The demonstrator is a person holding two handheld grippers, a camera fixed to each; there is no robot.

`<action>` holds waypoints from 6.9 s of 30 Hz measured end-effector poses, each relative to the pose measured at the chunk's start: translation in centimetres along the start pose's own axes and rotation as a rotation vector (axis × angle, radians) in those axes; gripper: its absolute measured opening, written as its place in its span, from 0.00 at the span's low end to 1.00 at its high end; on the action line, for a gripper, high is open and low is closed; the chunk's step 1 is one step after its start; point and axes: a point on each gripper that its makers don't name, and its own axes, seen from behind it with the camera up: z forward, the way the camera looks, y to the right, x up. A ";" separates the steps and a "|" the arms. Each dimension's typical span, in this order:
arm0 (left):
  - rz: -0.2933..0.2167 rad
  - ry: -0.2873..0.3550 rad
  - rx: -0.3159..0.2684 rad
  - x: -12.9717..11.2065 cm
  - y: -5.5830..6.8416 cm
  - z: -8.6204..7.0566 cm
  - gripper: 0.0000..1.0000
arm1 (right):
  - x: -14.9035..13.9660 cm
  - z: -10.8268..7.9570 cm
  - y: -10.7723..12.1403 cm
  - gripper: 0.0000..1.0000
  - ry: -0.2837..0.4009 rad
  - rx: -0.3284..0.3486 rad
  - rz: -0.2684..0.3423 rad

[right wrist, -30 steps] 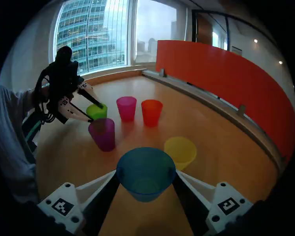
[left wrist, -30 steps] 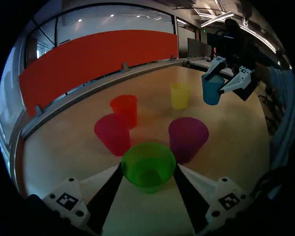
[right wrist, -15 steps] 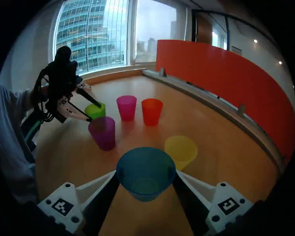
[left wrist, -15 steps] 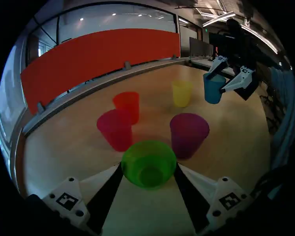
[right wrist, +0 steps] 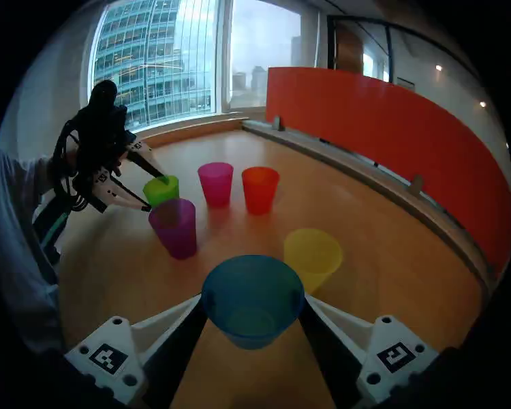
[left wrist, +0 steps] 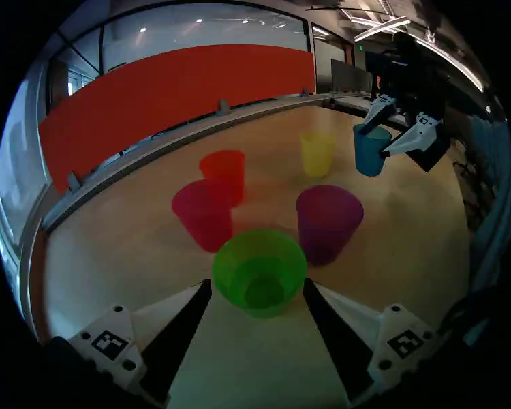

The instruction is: Pour water

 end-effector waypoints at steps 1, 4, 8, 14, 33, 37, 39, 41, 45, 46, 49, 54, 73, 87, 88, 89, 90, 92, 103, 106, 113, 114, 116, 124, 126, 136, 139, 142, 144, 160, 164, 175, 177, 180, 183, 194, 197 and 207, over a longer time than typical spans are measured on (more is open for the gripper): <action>-0.001 -0.001 0.003 -0.1 0.0 -0.1 1.00 | -0.1 0.1 0.0 0.92 -0.001 0.001 0.003; -0.003 -0.002 0.011 -0.4 -0.1 -0.6 1.00 | -0.6 0.5 -0.2 0.92 -0.003 0.004 0.012; -0.008 0.003 0.021 -0.7 0.0 -1.3 1.00 | -1.2 1.1 -0.3 0.92 -0.009 0.005 0.020; -0.012 0.010 0.032 -0.9 0.2 -2.2 1.00 | -2.2 1.8 -0.2 0.92 -0.019 0.001 0.031; -0.021 0.020 0.041 -0.9 0.4 -3.2 1.00 | -3.6 2.0 0.0 0.96 -0.030 -0.013 0.050; -0.031 0.026 0.038 -0.8 0.5 -3.4 1.00 | -3.8 1.8 0.0 1.00 -0.036 -0.020 0.057; -0.034 0.029 0.040 -0.8 0.5 -3.5 1.00 | -3.9 1.7 -0.1 1.00 -0.038 -0.022 0.059; -0.034 0.031 0.044 -0.9 0.5 -3.8 1.00 | -4.1 1.4 -0.2 1.00 -0.038 -0.025 0.059; -0.041 0.038 0.059 -1.1 0.5 -4.5 1.00 | -4.4 0.5 -0.1 1.00 -0.031 -0.041 0.055; -0.044 0.040 0.063 -1.1 0.5 -4.7 1.00 | -4.5 0.2 -0.1 1.00 -0.029 -0.047 0.055; -0.057 0.051 0.080 -1.2 0.4 -5.4 1.00 | -4.6 -0.6 -0.1 1.00 -0.018 -0.066 0.059; -0.086 0.076 0.117 -1.2 -0.2 -6.8 1.00 | -4.8 -2.2 -0.2 1.00 0.009 -0.093 0.069; -0.179 0.241 0.310 0.5 -3.2 -13.3 1.00 | -4.1 -8.0 1.0 1.00 0.180 -0.282 0.142; -0.197 0.413 0.458 3.8 -3.9 -16.0 1.00 | -2.4 -13.0 4.3 1.00 0.343 -0.525 0.191; -0.202 0.426 0.465 4.0 -3.9 -16.1 1.00 | -2.2 -13.2 4.6 1.00 0.356 -0.542 0.193; -0.208 0.440 0.472 4.2 -3.9 -16.2 1.00 | -2.0 -13.5 4.9 1.00 0.368 -0.559 0.195; -0.215 0.453 0.478 4.4 -3.9 -16.2 1.00 | -1.8 -13.8 5.2 1.00 0.381 -0.578 0.197; -0.229 0.472 0.484 4.7 -3.9 -16.2 1.00 | -1.5 -14.3 5.7 1.00 0.401 -0.612 0.200; -0.273 0.576 0.534 6.7 -4.1 -16.5 1.00 | 0.9 -16.9 7.3 1.00 0.521 -0.769 0.193; -0.274 0.601 0.547 7.4 -4.1 -16.6 1.00 | 1.6 -17.6 7.6 1.00 0.549 -0.804 0.196; -0.256 0.646 0.577 9.0 -4.0 -16.5 1.00 | 2.5 -18.6 7.9 1.00 0.593 -0.872 0.195; -0.254 0.651 0.584 9.2 -4.0 -16.4 1.00 | 2.5 -18.6 8.0 1.00 0.593 -0.880 0.194; -0.252 0.659 0.596 9.4 -4.2 -16.3 1.00 | 2.4 -18.6 8.1 1.00 0.591 -0.896 0.195; -0.237 0.677 0.654 9.6 -4.8 -16.1 1.00 | 2.0 -18.0 7.8 1.00 0.590 -0.914 0.214; -0.234 0.681 0.667 9.7 -4.8 -15.9 1.00 | 2.0 -18.0 7.8 1.00 0.590 -0.917 0.220; -0.223 0.678 0.695 8.8 -5.1 -14.2 1.00 | 1.9 -17.5 7.8 1.00 0.601 -0.918 0.254; -0.210 0.669 0.701 8.4 -5.1 -13.4 1.00 | 1.6 -17.3 7.8 1.00 0.595 -0.918 0.265; -0.200 0.663 0.704 8.1 -5.1 -12.7 1.00 | 1.3 -17.1 7.8 1.00 0.586 -0.920 0.270; -0.199 0.663 0.706 8.0 -5.0 -12.4 1.00 | 1.2 -17.0 7.8 1.00 0.581 -0.922 0.273; -0.254 0.670 0.704 6.1 -4.8 -10.0 1.00 | 0.7 -16.9 7.5 1.00 0.572 -0.925 0.279; -0.265 0.665 0.702 5.6 -4.9 -9.6 1.00 | 0.7 -16.9 7.5 1.00 0.569 -0.926 0.278; -0.297 0.657 0.692 4.7 -5.3 -8.8 1.00 | 1.0 -17.2 7.5 1.00 0.572 -0.924 0.279; -0.301 0.660 0.690 4.7 -5.4 -8.8 1.00 | 1.0 -17.2 7.5 1.00 0.573 -0.924 0.277; -0.305 0.657 0.687 4.6 -5.5 -8.7 1.00 | 1.1 -17.1 7.4 1.00 0.573 -0.923 0.275; -0.307 0.651 0.688 4.4 -5.6 -8.5 1.00 | 1.1 -17.0 7.4 1.00 0.572 -0.921 0.276; -0.320 0.612 0.683 3.6 -6.2 -7.7 1.00 | 0.9 -17.2 7.4 1.00 0.575 -0.924 0.280; -0.322 0.607 0.681 3.6 -6.2 -7.6 1.00 | 0.9 -17.3 7.4 1.00 0.576 -0.924 0.280; -0.322 0.606 0.682 3.4 -6.3 -7.3 1.00 | 0.7 -17.5 7.5 1.00 0.584 -0.919 0.284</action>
